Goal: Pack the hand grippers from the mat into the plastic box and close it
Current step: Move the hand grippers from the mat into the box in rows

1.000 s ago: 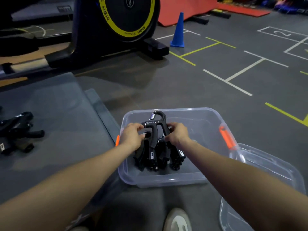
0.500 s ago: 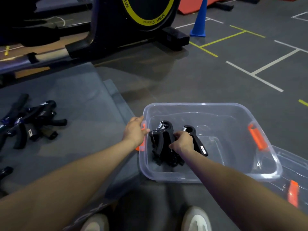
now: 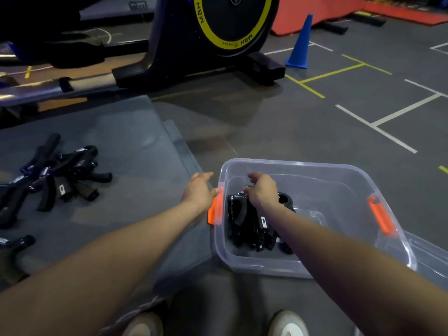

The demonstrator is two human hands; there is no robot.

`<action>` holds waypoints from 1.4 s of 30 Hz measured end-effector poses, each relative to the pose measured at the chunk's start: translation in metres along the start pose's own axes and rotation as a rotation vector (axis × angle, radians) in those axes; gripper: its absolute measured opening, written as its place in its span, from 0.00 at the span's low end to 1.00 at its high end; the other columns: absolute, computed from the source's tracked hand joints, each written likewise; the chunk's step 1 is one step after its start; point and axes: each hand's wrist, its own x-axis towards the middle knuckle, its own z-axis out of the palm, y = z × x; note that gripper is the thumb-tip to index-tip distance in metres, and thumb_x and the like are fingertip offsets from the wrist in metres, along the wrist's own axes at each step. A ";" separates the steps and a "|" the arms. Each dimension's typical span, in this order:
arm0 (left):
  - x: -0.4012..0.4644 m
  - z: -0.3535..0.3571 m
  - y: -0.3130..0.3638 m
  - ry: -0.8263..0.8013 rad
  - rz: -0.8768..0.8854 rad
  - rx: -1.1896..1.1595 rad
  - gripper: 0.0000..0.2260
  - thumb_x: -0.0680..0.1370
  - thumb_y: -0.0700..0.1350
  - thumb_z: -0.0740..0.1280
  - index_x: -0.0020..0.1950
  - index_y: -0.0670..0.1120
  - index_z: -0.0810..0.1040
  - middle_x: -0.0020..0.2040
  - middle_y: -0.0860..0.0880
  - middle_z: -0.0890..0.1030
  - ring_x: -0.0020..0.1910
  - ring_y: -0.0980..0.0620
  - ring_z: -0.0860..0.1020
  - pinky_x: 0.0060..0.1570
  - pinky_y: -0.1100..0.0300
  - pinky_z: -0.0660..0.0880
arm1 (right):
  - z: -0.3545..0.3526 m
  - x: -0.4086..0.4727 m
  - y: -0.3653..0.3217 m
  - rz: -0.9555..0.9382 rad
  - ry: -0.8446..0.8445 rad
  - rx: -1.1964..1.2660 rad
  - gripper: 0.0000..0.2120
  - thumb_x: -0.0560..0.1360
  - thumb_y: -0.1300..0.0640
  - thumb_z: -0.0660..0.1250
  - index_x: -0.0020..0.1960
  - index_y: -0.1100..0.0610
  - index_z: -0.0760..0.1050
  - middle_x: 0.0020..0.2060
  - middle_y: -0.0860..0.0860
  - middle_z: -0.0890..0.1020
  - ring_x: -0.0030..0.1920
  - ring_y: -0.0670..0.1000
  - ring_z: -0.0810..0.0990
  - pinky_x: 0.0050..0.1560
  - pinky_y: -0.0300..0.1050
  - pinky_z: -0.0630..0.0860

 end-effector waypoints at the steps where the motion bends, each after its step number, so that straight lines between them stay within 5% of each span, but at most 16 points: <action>1: 0.000 -0.008 -0.004 0.026 -0.017 -0.010 0.24 0.76 0.45 0.67 0.70 0.44 0.67 0.67 0.42 0.69 0.64 0.44 0.73 0.66 0.55 0.68 | 0.002 0.001 -0.014 -0.051 -0.005 -0.015 0.23 0.73 0.62 0.68 0.67 0.57 0.72 0.63 0.54 0.78 0.64 0.55 0.76 0.65 0.47 0.71; 7: -0.006 -0.067 -0.049 0.183 -0.148 -0.076 0.19 0.75 0.44 0.68 0.64 0.43 0.73 0.64 0.41 0.72 0.60 0.43 0.76 0.64 0.53 0.71 | 0.043 -0.005 -0.092 -0.257 -0.113 -0.060 0.24 0.72 0.60 0.71 0.66 0.60 0.72 0.60 0.56 0.80 0.62 0.55 0.78 0.65 0.46 0.72; 15: -0.010 -0.147 -0.141 0.356 -0.339 -0.051 0.19 0.74 0.45 0.69 0.63 0.43 0.73 0.62 0.41 0.73 0.59 0.43 0.76 0.62 0.53 0.72 | 0.141 -0.011 -0.149 -0.299 -0.327 -0.132 0.26 0.71 0.59 0.72 0.67 0.61 0.71 0.62 0.58 0.78 0.64 0.55 0.76 0.66 0.45 0.70; 23: -0.002 -0.175 -0.210 0.540 -0.534 -0.037 0.21 0.75 0.45 0.68 0.66 0.43 0.68 0.67 0.42 0.67 0.67 0.42 0.68 0.66 0.51 0.66 | 0.219 -0.003 -0.193 -0.379 -0.433 -0.149 0.28 0.71 0.58 0.72 0.69 0.59 0.69 0.65 0.57 0.76 0.65 0.56 0.75 0.67 0.50 0.70; 28: 0.013 -0.185 -0.231 0.606 -0.520 -0.009 0.22 0.76 0.45 0.66 0.68 0.43 0.66 0.68 0.43 0.66 0.69 0.43 0.65 0.66 0.51 0.65 | 0.252 0.007 -0.205 -0.380 -0.439 -0.127 0.27 0.71 0.58 0.72 0.69 0.58 0.69 0.65 0.56 0.76 0.65 0.56 0.74 0.68 0.50 0.69; 33: 0.035 -0.195 -0.247 0.507 -0.463 0.047 0.26 0.78 0.44 0.64 0.74 0.44 0.60 0.73 0.45 0.62 0.71 0.44 0.63 0.70 0.53 0.61 | 0.265 0.018 -0.214 -0.380 -0.434 -0.112 0.26 0.72 0.57 0.71 0.68 0.58 0.70 0.64 0.56 0.77 0.65 0.55 0.75 0.67 0.49 0.70; 42: 0.058 -0.196 -0.259 0.617 -0.522 0.044 0.18 0.76 0.44 0.67 0.66 0.45 0.73 0.65 0.43 0.71 0.64 0.41 0.71 0.62 0.50 0.69 | 0.283 0.028 -0.212 -0.334 -0.439 -0.011 0.24 0.71 0.58 0.72 0.65 0.58 0.72 0.60 0.57 0.78 0.61 0.57 0.77 0.64 0.53 0.73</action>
